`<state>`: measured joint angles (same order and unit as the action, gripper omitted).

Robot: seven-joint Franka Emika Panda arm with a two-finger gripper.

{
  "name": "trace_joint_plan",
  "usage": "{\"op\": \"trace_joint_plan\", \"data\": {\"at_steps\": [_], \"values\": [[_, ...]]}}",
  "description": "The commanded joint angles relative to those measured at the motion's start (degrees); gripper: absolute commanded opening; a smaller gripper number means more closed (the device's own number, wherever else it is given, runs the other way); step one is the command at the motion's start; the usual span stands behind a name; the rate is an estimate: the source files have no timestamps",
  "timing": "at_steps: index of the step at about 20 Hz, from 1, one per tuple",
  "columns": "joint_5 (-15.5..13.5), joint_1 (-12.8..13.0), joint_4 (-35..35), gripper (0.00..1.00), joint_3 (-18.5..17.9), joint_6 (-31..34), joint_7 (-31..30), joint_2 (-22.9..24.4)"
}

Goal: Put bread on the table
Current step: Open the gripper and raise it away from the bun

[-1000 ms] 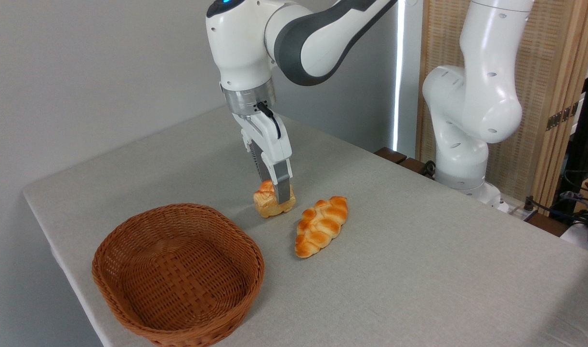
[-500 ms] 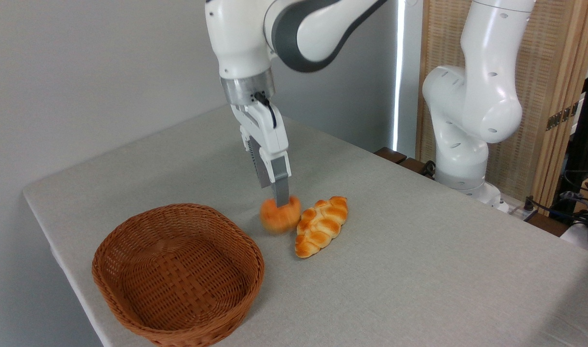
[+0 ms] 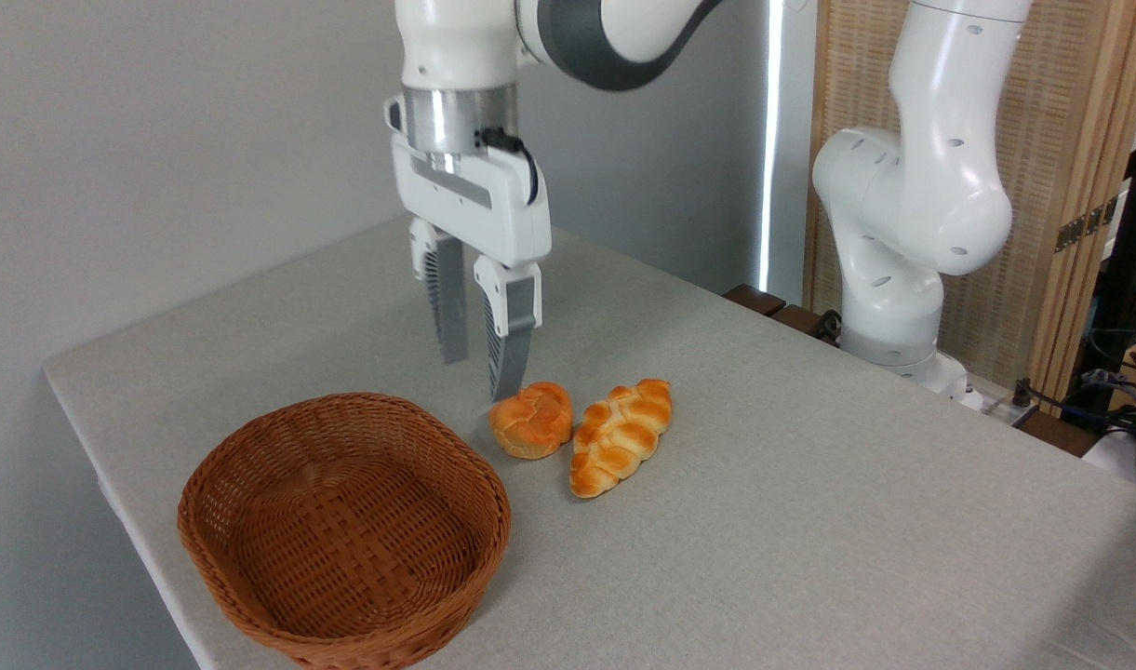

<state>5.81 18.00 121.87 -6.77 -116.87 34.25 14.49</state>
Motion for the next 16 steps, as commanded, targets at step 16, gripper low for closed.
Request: {"op": "trace_joint_plan", "data": {"at_steps": [16], "values": [[-8.6,-11.1,-27.7,1.00,7.7,17.9,-2.0,-14.9]]}}
